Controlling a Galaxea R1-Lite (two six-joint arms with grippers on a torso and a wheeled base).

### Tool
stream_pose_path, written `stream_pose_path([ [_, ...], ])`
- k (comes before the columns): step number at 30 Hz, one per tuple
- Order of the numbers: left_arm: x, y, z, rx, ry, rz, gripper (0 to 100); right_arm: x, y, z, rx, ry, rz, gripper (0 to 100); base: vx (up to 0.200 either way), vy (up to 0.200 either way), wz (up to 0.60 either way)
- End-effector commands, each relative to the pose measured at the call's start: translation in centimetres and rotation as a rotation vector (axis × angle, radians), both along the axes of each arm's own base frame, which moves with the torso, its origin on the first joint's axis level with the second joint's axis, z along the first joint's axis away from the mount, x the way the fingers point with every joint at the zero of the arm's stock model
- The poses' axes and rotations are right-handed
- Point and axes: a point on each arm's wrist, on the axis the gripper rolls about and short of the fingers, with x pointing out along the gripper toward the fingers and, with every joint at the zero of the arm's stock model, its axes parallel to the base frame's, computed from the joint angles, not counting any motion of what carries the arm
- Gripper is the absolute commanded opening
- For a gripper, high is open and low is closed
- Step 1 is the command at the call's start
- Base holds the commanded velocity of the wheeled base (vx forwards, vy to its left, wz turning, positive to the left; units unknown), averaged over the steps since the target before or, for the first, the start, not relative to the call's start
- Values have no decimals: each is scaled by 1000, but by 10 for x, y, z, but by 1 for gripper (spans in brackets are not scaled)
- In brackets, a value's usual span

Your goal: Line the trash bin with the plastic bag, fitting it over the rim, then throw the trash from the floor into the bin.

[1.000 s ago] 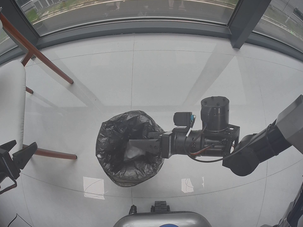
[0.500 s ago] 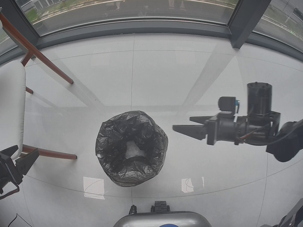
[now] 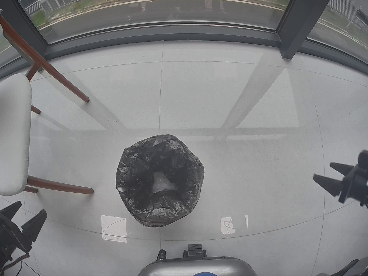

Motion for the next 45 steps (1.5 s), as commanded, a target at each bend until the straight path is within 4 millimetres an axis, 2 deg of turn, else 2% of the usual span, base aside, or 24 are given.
stream_pose_path([
  [1,-34,6,-44,23,-88,36,100,-84,-11,-46,-63,-72,-113,100,0,0,0],
  [3,-36,6,-52,37,-91,73,100,-96,-10,-61,-64,-69,-109,100,0,0,0],
  [9,-55,6,-68,52,-200,44,100,-124,-6,-75,-56,-80,-99,100,0,0,0],
  [14,-59,6,-75,54,-175,40,100,-136,-4,-84,-27,-66,-31,100,0,0,0],
  [17,-58,5,-82,56,-166,56,100,-137,-3,-83,10,-57,19,100,0,0,0],
  [21,-63,5,-84,56,-216,87,100,-139,-3,-83,17,-66,4,100,0,0,0],
  [29,-63,5,-85,67,-216,124,100,-160,-3,-85,-21,-318,-168,100,0,0,0],
  [38,-63,6,-85,64,-219,129,100,-159,-8,-84,-81,-355,-386,100,0,0,0],
  [45,-62,6,-85,70,-225,130,100,-159,-8,-86,-161,-344,-378,100,0,0,0],
])
